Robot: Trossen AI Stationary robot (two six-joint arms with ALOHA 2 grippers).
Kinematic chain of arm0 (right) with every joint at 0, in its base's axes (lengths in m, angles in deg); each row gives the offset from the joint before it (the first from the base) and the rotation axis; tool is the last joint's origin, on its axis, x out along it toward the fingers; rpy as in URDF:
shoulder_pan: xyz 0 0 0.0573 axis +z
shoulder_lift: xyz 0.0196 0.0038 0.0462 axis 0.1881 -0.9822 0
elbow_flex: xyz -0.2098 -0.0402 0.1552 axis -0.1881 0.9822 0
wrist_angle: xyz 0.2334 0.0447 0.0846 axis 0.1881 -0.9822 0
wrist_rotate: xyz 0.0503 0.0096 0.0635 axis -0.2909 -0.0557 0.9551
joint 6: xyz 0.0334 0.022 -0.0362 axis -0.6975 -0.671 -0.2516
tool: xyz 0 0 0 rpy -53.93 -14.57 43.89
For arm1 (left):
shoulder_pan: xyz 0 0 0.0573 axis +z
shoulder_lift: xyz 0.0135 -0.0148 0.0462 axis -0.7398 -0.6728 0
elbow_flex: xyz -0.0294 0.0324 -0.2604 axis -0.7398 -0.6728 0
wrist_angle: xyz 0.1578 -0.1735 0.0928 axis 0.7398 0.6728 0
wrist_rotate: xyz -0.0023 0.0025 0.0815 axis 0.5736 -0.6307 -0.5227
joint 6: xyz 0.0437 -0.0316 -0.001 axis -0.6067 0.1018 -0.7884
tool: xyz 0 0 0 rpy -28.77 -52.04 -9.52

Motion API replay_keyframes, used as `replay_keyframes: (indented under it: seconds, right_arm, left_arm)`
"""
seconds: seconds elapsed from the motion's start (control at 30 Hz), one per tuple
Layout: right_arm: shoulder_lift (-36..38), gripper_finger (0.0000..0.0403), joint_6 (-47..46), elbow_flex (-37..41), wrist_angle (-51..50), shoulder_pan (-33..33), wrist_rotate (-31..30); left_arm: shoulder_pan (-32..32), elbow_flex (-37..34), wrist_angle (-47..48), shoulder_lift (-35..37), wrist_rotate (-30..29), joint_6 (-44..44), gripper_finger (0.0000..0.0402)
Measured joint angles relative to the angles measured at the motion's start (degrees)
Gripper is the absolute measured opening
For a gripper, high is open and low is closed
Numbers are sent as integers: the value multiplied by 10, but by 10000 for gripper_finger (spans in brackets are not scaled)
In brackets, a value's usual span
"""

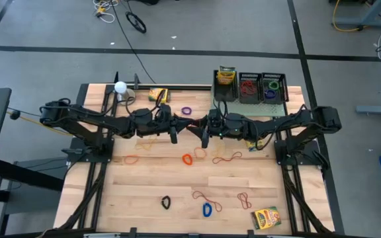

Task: Pick & Place Office Desk Supplies
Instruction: Put the red rubber band into the middle black basket on the shelf

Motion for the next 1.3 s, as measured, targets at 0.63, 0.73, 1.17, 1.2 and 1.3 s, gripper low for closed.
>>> replay_keyframes:
  seconds: [0.63, 0.73, 1.17, 1.2, 1.3]
  right_arm:
    - [152, 6, 51, 0, -200, 0, -64]
    - [221, 5, 67, 0, -249, -3, -100]
    - [334, 1, 88, -104, -543, -203, -188]
    - [332, 1, 85, -104, -553, -229, -187]
    - [316, 1, 76, -104, -590, -308, -171]
  left_arm:
    - [18, -1, -3, 63, -9, -84, 126]
    - [28, -1, -1, 65, 21, -88, 105]
    - [34, -2, -32, -33, 40, -71, 7]
    - [33, -2, -47, -38, 42, -71, 7]
    - [31, -2, -67, -43, 46, -67, 6]
